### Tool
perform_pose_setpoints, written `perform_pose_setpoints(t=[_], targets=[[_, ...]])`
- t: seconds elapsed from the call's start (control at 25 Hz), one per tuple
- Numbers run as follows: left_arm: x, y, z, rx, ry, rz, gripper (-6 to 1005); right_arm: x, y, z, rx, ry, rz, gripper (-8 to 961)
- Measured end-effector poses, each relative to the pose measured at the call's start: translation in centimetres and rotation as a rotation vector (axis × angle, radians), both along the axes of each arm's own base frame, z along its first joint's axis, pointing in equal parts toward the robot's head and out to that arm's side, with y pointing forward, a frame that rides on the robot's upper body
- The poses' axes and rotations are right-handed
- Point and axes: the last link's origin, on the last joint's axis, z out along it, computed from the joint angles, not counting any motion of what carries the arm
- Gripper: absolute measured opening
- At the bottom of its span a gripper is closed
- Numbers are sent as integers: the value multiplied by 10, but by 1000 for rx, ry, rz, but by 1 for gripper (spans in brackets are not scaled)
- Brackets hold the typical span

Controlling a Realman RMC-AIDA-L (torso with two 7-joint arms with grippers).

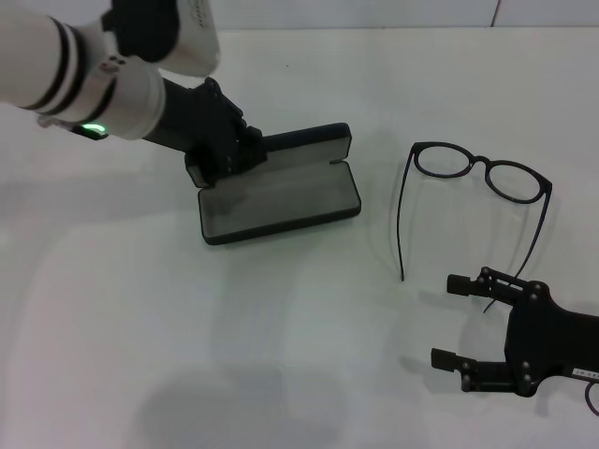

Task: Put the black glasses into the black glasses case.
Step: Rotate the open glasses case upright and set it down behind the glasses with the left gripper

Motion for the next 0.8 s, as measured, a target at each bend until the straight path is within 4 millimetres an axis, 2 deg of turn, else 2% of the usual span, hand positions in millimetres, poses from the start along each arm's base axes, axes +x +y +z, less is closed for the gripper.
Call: perform_pose_setpoints(t=[0.24, 0.8], targets=[[4, 2, -14, -5, 24, -39, 212, 0, 0, 0, 0, 0, -1, 876], [4, 4, -30, 9, 43, -118, 213, 1, 0, -1, 3, -6, -8, 876]])
